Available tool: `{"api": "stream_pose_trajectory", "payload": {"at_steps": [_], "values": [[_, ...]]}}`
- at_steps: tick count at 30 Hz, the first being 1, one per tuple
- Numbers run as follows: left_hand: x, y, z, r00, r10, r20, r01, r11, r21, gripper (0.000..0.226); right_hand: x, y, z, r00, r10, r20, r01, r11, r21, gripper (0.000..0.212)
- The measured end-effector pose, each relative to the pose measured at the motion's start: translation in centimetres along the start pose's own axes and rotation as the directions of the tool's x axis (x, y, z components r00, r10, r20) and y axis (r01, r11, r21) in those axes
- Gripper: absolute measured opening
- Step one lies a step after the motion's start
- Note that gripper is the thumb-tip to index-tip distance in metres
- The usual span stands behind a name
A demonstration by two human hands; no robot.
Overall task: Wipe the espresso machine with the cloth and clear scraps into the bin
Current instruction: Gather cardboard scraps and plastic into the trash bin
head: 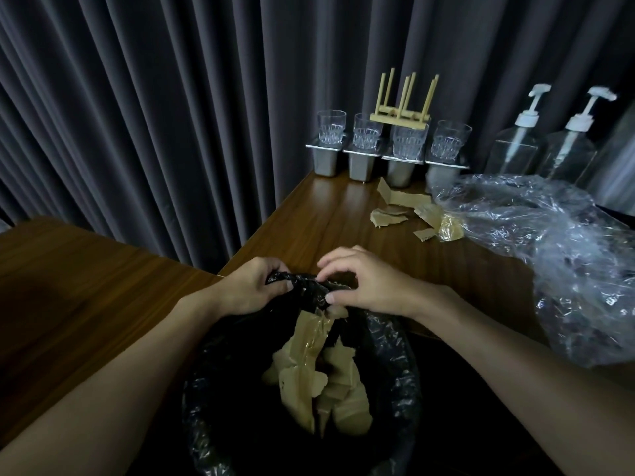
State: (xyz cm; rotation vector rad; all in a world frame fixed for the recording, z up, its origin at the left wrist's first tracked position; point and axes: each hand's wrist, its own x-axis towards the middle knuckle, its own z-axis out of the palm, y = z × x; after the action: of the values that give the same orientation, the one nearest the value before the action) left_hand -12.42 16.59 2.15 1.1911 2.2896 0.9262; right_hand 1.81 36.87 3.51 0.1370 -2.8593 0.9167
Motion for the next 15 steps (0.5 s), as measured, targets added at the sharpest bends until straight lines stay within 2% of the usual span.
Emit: {"api": "stream_pose_trajectory", "payload": {"at_steps": [3,7,11,15], "values": [[0.1,0.0,-0.1,1.000,0.004,0.020,-0.005,0.999,0.050,0.005,0.1,3.1,-1.0,0.973,0.154,-0.169,-0.162,0.986,-0.036,0.041],[0.1,-0.1,0.1,1.000,0.003,0.020,-0.004,0.998,0.064,0.005,-0.8,8.6,-2.6,0.863,0.454,-0.221,-0.503,0.818,-0.281,0.062],[0.3,-0.3,0.1,1.000,0.005,0.019,-0.007,0.997,0.080,0.005,-1.4,12.7,-3.6,0.795,0.555,-0.245,-0.606,0.749,-0.267,0.070],[0.3,-0.3,0.1,1.000,-0.001,0.013,0.000,0.996,0.085,0.005,-0.9,13.7,-3.6,0.761,0.608,-0.226,-0.648,0.710,-0.275,0.067]]}}
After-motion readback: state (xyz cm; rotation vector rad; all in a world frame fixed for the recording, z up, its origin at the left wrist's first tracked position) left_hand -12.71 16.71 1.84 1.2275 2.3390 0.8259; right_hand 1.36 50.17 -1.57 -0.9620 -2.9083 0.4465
